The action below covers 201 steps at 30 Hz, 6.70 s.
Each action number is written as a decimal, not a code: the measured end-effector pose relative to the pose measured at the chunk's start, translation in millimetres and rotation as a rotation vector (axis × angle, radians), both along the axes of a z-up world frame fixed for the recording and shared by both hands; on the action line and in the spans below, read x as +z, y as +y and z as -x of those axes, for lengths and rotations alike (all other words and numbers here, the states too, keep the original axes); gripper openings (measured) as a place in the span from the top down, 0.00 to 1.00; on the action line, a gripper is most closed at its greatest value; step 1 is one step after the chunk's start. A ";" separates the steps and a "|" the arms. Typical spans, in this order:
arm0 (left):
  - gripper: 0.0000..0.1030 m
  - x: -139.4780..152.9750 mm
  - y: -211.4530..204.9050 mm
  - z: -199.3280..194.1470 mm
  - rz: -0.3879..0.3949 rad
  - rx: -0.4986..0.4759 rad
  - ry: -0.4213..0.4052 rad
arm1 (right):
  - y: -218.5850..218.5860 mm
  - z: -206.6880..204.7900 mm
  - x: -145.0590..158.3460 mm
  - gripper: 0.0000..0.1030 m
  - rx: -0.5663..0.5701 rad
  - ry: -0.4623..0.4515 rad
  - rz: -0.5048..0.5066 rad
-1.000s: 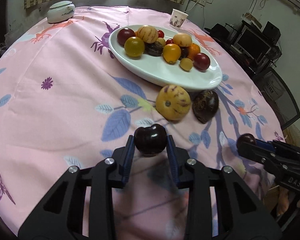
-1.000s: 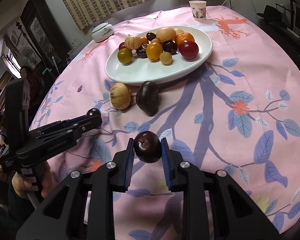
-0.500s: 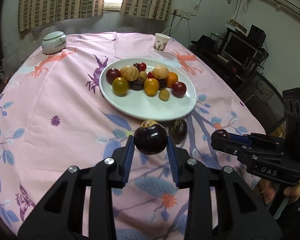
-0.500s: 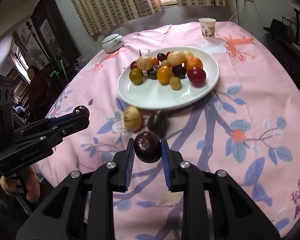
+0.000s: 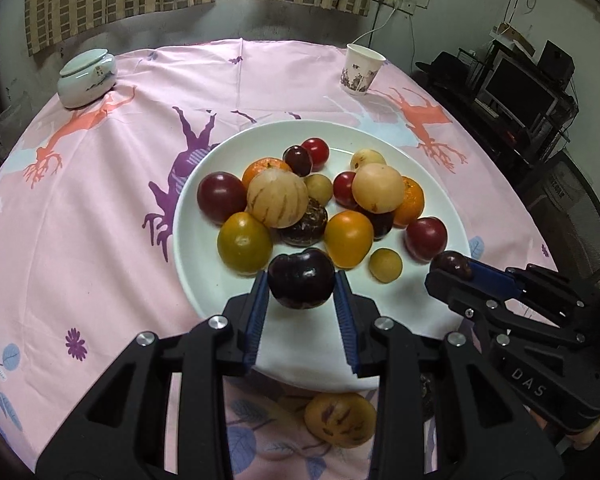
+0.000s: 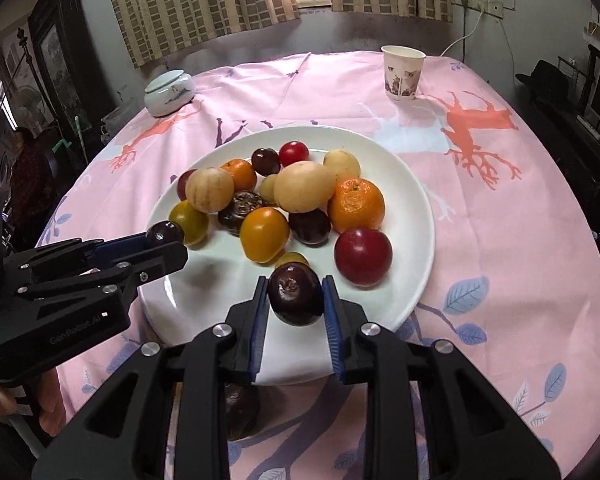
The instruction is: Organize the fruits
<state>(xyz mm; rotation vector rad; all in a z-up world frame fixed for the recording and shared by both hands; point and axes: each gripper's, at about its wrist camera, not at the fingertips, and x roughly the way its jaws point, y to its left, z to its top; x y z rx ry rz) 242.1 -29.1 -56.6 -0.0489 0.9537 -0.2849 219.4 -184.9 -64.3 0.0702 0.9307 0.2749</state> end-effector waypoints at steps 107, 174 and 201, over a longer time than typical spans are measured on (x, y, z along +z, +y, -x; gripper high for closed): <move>0.56 -10.3 0.8 159.9 0.070 -0.066 -0.033 | -14.7 144.8 -14.3 0.75 0.001 -0.025 -0.144; 0.03 45.2 8.0 104.3 -0.072 0.165 -0.180 | 7.2 83.8 22.8 0.01 -0.074 -0.127 0.034; 0.03 54.6 19.8 155.3 -0.095 0.192 -0.201 | 6.1 129.2 35.5 0.01 -0.083 -0.132 0.118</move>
